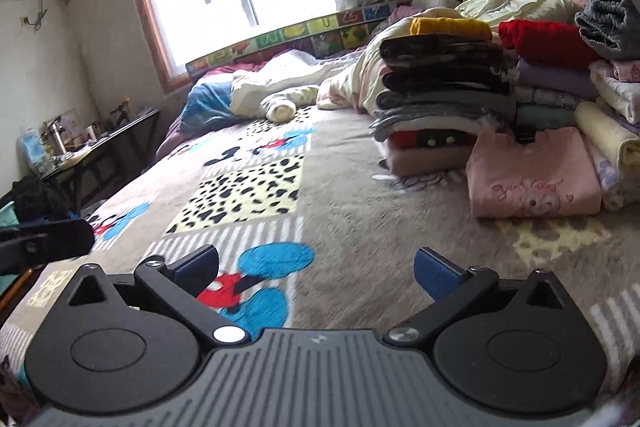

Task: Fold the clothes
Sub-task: 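Grasp the grey sweatpants from the clothes pile with the left gripper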

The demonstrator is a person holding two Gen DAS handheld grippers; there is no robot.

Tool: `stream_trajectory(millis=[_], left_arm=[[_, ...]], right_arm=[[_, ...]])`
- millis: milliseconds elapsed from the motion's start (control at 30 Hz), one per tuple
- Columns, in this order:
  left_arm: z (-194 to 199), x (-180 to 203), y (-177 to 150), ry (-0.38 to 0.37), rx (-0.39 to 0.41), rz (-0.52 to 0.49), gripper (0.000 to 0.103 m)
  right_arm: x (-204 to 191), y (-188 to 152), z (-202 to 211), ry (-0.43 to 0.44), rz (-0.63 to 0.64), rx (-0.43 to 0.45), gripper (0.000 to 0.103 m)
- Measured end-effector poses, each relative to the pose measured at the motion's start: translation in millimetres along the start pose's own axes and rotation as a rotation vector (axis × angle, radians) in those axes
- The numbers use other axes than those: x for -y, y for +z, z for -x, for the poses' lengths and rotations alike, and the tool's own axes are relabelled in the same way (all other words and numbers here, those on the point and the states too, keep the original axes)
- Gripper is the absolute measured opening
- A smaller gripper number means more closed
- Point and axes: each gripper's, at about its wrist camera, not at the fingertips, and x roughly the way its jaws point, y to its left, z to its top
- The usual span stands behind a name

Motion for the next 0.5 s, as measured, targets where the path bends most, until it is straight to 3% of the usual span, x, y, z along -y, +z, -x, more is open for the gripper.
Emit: stream_trajectory(millis=[400,500], left_arm=[[-132,170,119,-0.477,0.11,-0.251,0.101],[-172,219,139,-0.566,0.112,-0.262,0.1]], right_arm=[[92,15,-84,0.025,-0.17,0.085,0.103],[115,19,-105,0.031,-0.212,0.106,0.103]])
